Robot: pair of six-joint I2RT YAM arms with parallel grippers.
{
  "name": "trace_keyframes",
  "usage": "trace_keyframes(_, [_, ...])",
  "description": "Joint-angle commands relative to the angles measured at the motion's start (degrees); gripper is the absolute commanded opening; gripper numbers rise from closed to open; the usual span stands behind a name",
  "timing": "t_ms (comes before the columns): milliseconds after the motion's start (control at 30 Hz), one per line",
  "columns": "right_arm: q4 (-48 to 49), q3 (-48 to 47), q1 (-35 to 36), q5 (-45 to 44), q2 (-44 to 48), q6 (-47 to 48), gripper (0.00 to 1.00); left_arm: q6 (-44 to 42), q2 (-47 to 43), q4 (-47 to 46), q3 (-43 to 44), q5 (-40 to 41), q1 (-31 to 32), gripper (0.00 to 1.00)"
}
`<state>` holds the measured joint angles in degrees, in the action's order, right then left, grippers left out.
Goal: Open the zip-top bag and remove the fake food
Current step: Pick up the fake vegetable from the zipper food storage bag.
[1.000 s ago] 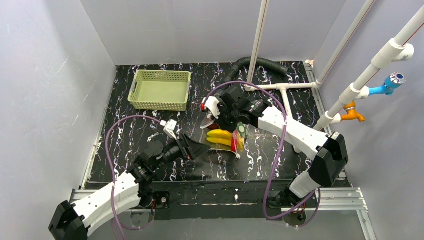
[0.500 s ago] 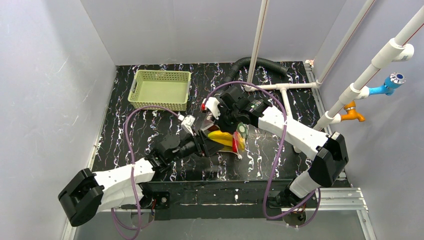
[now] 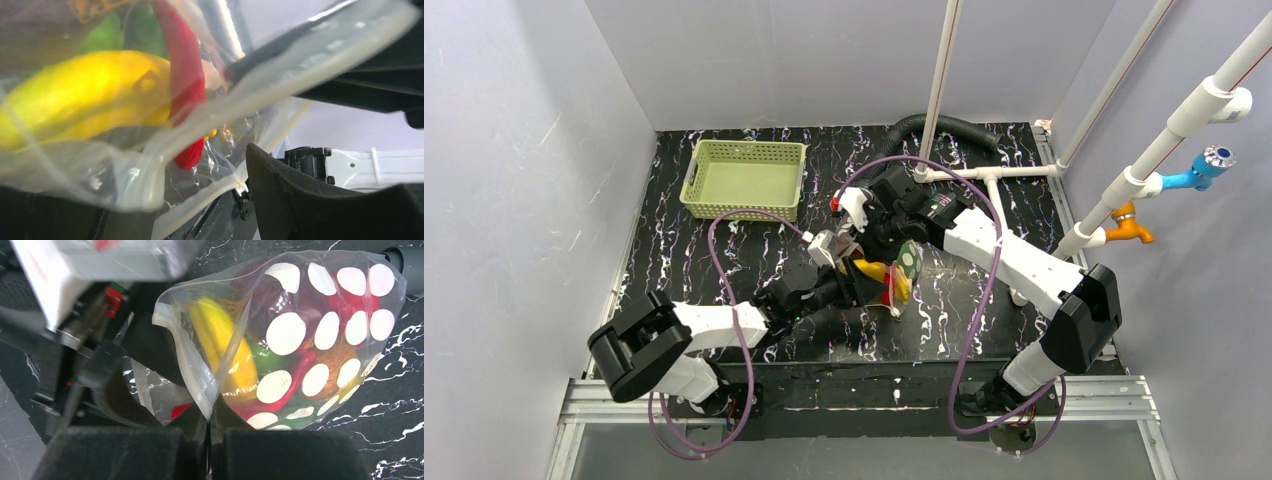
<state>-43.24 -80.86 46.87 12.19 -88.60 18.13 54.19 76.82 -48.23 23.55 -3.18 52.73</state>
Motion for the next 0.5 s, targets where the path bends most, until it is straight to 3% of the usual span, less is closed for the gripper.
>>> trace_keyframes(0, [0.0, -3.3, -0.2, 2.4, 0.6, -1.3, 0.01, 0.1, 2.9, -2.3, 4.3, 2.3, 1.2, 0.58])
trace_keyframes(300, [-0.2, -3.9, -0.2, 2.9, 0.4, -1.7, 0.01, -0.3, 6.3, 4.3, 7.7, 5.2, 2.3, 0.57])
trace_keyframes(467, [-0.4, -4.6, -0.4, 3.3, 0.0, -1.9, 0.01, -0.4, 8.2, 7.9, 9.7, 7.7, 3.5, 0.52])
